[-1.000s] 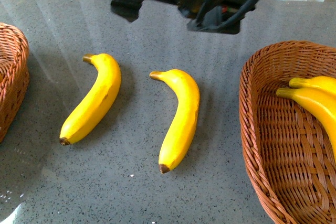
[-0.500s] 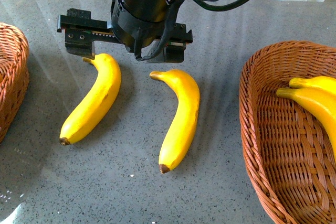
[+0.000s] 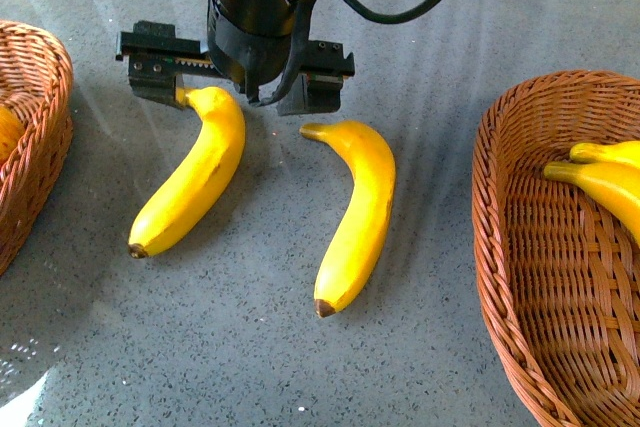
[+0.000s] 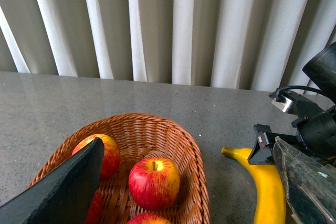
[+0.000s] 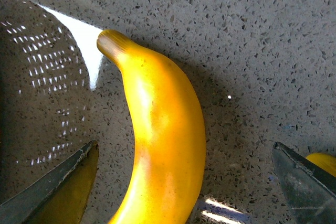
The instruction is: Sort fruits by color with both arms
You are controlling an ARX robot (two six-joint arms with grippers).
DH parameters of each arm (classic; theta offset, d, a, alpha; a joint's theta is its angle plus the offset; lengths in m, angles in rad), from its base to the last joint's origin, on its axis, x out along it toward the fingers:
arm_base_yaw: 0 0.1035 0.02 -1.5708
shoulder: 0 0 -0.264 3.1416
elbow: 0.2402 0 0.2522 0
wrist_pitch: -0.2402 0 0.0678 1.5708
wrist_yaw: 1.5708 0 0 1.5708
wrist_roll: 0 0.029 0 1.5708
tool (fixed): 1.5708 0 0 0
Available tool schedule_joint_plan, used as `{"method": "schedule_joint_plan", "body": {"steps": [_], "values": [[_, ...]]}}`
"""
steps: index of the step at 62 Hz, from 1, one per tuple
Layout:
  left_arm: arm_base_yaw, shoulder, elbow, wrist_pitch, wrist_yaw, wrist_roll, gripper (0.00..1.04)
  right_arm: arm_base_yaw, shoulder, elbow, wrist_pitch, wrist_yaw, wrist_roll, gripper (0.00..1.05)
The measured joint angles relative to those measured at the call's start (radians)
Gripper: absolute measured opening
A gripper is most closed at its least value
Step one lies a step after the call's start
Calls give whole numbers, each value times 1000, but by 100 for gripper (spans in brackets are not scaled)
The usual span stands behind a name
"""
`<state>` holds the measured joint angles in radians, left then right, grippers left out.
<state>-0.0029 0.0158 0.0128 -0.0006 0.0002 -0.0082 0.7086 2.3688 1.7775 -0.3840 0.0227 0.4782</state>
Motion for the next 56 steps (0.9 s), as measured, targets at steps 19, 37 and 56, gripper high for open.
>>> {"method": "schedule_joint_plan", "body": {"steps": [19,37,56], "values": [[0,0,0,0,0,0,96,6,12,15,-15,-27,5,96],[0,0,0,0,0,0,96,6,33,15,-40,-42,23,96],[0,0,0,0,0,0,96,6,53,32,-58,-49,31,96]]}}
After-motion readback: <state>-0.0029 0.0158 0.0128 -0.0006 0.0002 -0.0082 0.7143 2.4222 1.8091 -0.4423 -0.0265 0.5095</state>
